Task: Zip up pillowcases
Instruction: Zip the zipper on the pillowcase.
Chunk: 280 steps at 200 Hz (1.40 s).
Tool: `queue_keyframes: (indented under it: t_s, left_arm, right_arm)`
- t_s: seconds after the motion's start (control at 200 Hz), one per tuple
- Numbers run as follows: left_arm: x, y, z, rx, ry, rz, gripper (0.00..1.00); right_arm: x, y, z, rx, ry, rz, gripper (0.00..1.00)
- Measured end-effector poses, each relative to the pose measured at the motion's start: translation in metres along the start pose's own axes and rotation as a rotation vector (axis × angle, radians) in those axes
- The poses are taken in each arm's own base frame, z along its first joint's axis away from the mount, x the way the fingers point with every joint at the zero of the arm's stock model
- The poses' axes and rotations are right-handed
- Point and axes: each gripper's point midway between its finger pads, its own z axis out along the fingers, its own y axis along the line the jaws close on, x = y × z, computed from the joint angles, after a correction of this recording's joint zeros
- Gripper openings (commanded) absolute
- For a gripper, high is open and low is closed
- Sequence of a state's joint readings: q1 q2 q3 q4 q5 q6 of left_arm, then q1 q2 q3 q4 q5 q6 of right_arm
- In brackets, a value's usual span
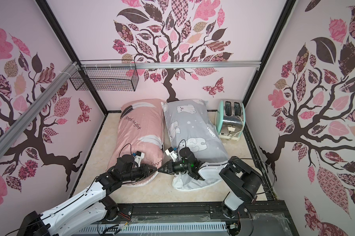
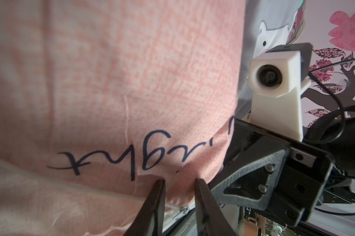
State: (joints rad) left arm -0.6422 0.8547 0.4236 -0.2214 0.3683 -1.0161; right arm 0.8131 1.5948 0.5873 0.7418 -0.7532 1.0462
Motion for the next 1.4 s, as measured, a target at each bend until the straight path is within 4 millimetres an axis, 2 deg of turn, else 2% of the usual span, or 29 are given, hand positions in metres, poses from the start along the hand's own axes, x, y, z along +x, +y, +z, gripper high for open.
queue_keyframes:
  t_s: [0.195,0.47,0.705,1.075,1.21,1.401]
  left_arm:
    - [0.003,0.0,-0.001,0.022,-0.001,-0.003,0.35]
    - [0.01,0.003,0.0,0.049,0.018,-0.026,0.38]
    - [0.013,0.001,-0.001,0.066,0.032,-0.037,0.41]
    - [0.015,0.003,0.0,0.063,0.036,-0.045,0.3]
    - [0.015,0.003,0.0,0.063,0.036,-0.048,0.23]
    - [0.014,0.004,-0.001,0.061,0.031,-0.045,0.2]
  right_arm:
    - [-0.001,0.001,0.0,-0.014,-0.009,0.014,0.0]
    - [0.002,-0.013,0.003,-0.018,-0.017,0.07,0.0]
    - [0.001,-0.012,0.003,-0.05,-0.034,0.089,0.0]
    - [0.0,-0.014,0.004,-0.063,-0.044,0.105,0.0]
    - [-0.001,-0.014,0.004,-0.066,-0.045,0.105,0.0]
    - [-0.001,-0.014,0.004,-0.066,-0.045,0.105,0.0]
